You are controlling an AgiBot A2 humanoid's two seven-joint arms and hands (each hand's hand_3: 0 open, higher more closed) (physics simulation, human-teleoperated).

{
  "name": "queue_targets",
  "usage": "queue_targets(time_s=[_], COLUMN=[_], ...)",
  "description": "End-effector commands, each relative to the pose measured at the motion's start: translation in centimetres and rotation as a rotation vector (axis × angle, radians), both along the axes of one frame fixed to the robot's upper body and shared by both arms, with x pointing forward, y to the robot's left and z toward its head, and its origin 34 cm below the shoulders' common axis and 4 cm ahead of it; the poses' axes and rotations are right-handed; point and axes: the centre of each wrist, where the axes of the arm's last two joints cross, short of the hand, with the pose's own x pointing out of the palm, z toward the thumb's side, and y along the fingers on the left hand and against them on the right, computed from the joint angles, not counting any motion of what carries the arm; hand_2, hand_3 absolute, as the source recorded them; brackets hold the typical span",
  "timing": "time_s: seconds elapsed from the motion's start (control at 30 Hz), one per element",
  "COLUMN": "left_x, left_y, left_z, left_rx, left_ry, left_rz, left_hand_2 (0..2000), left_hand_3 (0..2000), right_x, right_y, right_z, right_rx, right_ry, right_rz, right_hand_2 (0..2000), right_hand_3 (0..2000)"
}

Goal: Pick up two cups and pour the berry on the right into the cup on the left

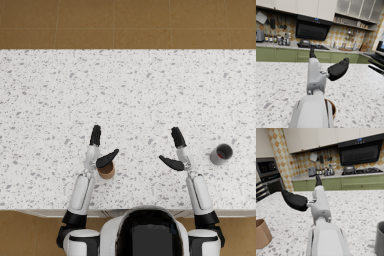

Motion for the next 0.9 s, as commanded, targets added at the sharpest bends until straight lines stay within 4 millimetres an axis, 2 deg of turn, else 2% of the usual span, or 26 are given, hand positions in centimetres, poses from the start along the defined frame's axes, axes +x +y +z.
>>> queue_targets(time_s=[0.03,0.53,0.57,0.67,0.77,0.9], left_x=[0.0,0.0,0.1,-1.7,-2.5,-3.7], left_y=[0.0,0.0,-0.6,0.3,2.0,2.6], left_z=[0.0,0.0,-0.6,0.6,0.2,-0.2], left_rx=[0.000,0.000,0.007,0.007,0.013,0.048], left_ry=[0.000,0.000,0.024,-0.104,-0.116,-0.117], left_rz=[0.000,0.000,-0.021,-0.055,-0.011,0.007], left_hand_2=[0,0,0,0,0,0], left_hand_3=[0,0,0,0,0,0], right_x=[0.0,0.0,0.1,-1.1,-2.1,-2.9], right_y=[0.0,0.0,0.6,-0.3,-2.2,-4.5], right_z=[0.0,0.0,-0.6,0.3,0.3,0.0], right_rx=[0.000,0.000,-0.007,0.040,0.052,0.033], right_ry=[0.000,0.000,0.024,-0.059,-0.079,-0.086], right_rz=[0.000,0.000,0.021,-0.069,-0.162,-0.277], right_hand_2=[0,0,0,0,0,0], right_hand_3=[0,0,0,0,0,0])
